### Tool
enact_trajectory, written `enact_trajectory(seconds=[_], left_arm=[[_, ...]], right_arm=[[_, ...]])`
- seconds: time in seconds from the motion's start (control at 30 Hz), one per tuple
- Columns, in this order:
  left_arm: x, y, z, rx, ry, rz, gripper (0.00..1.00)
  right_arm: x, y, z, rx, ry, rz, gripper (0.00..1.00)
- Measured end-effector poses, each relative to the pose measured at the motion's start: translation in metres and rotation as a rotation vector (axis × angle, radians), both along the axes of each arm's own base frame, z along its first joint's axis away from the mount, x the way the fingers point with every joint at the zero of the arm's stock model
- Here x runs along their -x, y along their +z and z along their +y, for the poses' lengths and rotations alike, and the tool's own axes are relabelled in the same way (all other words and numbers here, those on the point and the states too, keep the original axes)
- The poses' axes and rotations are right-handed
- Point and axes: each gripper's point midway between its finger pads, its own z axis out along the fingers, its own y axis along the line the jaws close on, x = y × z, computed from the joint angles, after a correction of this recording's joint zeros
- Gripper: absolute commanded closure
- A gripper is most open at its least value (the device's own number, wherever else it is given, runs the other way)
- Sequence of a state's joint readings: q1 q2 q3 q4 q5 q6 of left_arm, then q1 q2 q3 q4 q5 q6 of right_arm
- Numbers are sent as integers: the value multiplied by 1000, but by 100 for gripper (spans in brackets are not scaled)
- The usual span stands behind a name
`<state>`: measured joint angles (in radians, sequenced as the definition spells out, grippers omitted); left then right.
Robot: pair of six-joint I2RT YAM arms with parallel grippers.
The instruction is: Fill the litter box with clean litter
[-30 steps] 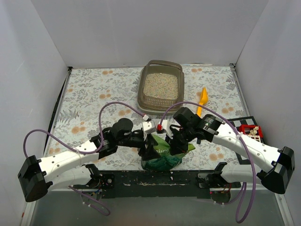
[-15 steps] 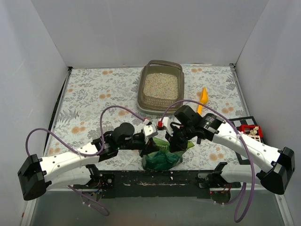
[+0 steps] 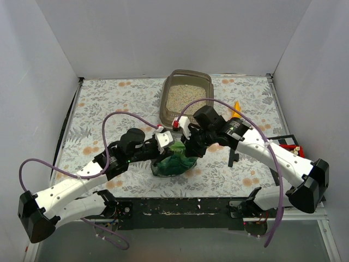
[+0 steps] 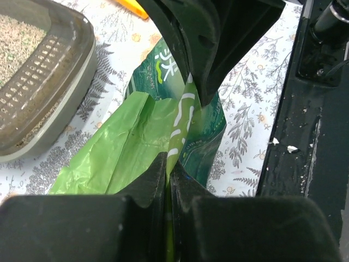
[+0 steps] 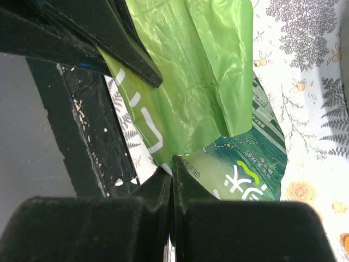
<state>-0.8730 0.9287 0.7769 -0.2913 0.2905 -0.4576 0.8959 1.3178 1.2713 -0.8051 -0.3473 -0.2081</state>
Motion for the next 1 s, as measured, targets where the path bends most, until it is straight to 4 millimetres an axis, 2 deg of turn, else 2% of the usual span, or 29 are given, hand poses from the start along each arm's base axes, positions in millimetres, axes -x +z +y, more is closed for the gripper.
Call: enact_trajectory(seconds=[0.03, 0.07, 0.17, 0.23, 0.3, 0.47, 0.53, 0.57, 0.73, 0.83, 0.9, 1.0], left_arm=[[-3, -3, 3, 1, 4, -1, 100], [-4, -8, 5, 3, 5, 0, 100], [3, -37, 11, -9, -7, 23, 100], [8, -54, 14, -15, -13, 50, 100], [9, -56, 13, 9, -14, 47, 100], [13, -50, 17, 74, -10, 25, 100], [15, -48, 19, 90, -7, 19, 100], [15, -47, 19, 95, -6, 20, 100], [16, -46, 19, 101, 0, 30, 100], [16, -46, 20, 104, 3, 33, 100], [16, -46, 20, 110, 6, 37, 100], [17, -47, 20, 123, 11, 40, 100]], right_arm=[[-3, -3, 3, -4, -3, -3, 99], [-5, -8, 6, -5, -2, -2, 94], [-3, -34, 10, 11, 9, 29, 61], [1, -48, 8, 32, 22, 57, 52], [2, -52, 7, 40, 32, 54, 48], [-10, -33, 4, 58, 49, -33, 40], [-19, -16, 3, 53, 50, -97, 18], [-22, -7, 3, 43, 52, -127, 12], [-21, 31, -12, -24, 82, -277, 9], [-18, 47, -19, -52, 110, -349, 8], [-17, 49, -24, -49, 127, -377, 9], [-16, 38, -30, -21, 148, -385, 11]])
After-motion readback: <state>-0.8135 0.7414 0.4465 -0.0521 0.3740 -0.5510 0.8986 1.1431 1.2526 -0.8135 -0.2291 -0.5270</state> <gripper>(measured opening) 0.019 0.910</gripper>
